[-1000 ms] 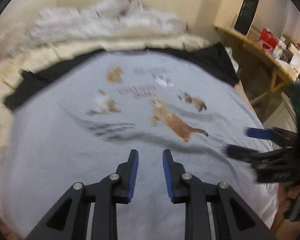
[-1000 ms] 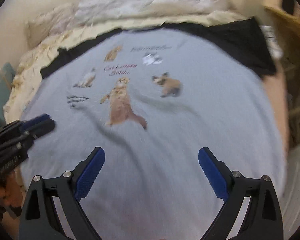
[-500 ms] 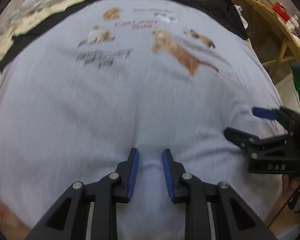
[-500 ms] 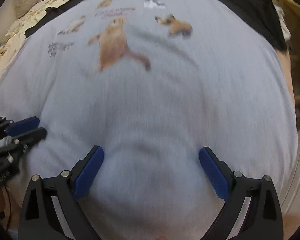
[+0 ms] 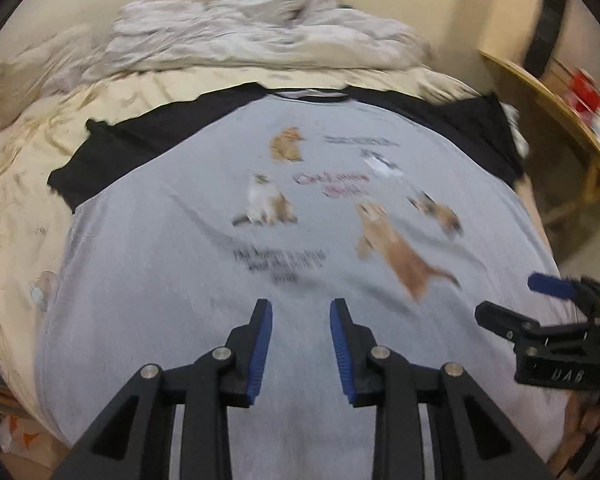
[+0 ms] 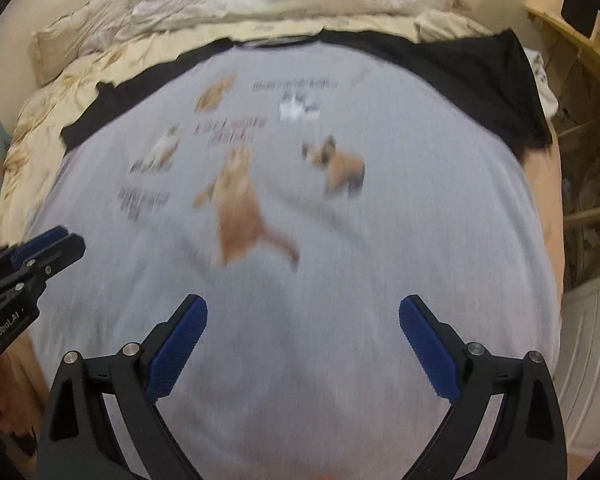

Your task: Fold clothes

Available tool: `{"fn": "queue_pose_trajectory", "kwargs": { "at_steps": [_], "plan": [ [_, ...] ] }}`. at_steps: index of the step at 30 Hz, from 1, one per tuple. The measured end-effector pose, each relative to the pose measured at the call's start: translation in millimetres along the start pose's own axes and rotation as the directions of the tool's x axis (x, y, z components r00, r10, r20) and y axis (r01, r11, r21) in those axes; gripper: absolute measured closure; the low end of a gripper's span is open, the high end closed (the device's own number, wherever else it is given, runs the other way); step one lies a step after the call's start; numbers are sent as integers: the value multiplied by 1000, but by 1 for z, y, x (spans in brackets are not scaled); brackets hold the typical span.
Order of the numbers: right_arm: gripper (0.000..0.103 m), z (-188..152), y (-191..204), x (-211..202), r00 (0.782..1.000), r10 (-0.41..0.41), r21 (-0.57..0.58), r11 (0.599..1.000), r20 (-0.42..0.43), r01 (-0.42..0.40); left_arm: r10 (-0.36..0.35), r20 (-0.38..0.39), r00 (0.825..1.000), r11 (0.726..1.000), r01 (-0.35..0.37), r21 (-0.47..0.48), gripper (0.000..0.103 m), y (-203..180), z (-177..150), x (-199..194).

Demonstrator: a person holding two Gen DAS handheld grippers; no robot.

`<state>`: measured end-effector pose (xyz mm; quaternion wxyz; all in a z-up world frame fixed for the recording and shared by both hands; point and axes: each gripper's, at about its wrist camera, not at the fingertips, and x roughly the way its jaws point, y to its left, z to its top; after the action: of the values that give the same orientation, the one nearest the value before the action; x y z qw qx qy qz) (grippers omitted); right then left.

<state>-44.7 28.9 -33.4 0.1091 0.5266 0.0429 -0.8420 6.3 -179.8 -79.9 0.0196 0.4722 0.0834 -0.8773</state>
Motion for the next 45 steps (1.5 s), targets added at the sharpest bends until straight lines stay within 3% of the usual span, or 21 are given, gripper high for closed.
{"fn": "queue_pose_trajectory", "kwargs": {
  "at_steps": [3, 9, 15, 18, 30, 33, 35, 38, 41, 42, 43, 45],
  "plan": [
    [5, 18, 1, 33, 1000, 0, -3, 1000, 6, 0, 17, -11, 1000, 999, -17, -46, 72, 7, 16, 33],
    [3, 38, 13, 83, 999, -36, -31, 999, -16, 35, 59, -86, 995, 995, -66, -80, 72, 21, 9, 86],
    [0, 23, 19, 85, 998, -56, -62, 996, 10, 57, 112, -76, 991, 993, -109, 41, 71, 9, -8, 78],
    [0, 13, 18, 80, 998, -47, -60, 997, 42, 49, 98, -64, 993, 995, -97, 10, 71, 13, -12, 76],
    [0, 7, 16, 82, 996, -9, -55, 998, 86, 13, 157, -80, 984, 986, -151, 76, 71, 1, -11, 78],
    [0, 6, 16, 81, 998, -4, -61, 998, 70, 8, 175, -102, 979, 982, -167, 85, 71, -2, -10, 78],
    [0, 4, 15, 78, 1000, 9, -95, 995, 10, -8, 183, -170, 968, 981, -170, 90, 70, -6, -8, 74],
    [0, -4, 10, 68, 995, 52, -131, 989, -89, -64, 130, -288, 949, 987, -96, 128, 63, -16, -6, 66],
    [1, -6, 1, 55, 980, 126, -173, 973, -152, -152, -87, -349, 933, 987, 129, 97, 59, -26, 12, 56],
    [2, 0, -8, 45, 982, 151, -182, 969, -115, -170, -116, -345, 931, 979, 166, 121, 58, -33, 24, 55],
    [2, 7, -18, 34, 984, 164, -187, 967, -67, -174, -125, -312, 942, 969, 183, 165, 57, -44, 42, 53],
    [2, 30, -49, 10, 988, 121, -157, 982, 92, -106, -161, -210, 964, 944, 213, 254, 48, -69, 80, 52]
  ]
}}
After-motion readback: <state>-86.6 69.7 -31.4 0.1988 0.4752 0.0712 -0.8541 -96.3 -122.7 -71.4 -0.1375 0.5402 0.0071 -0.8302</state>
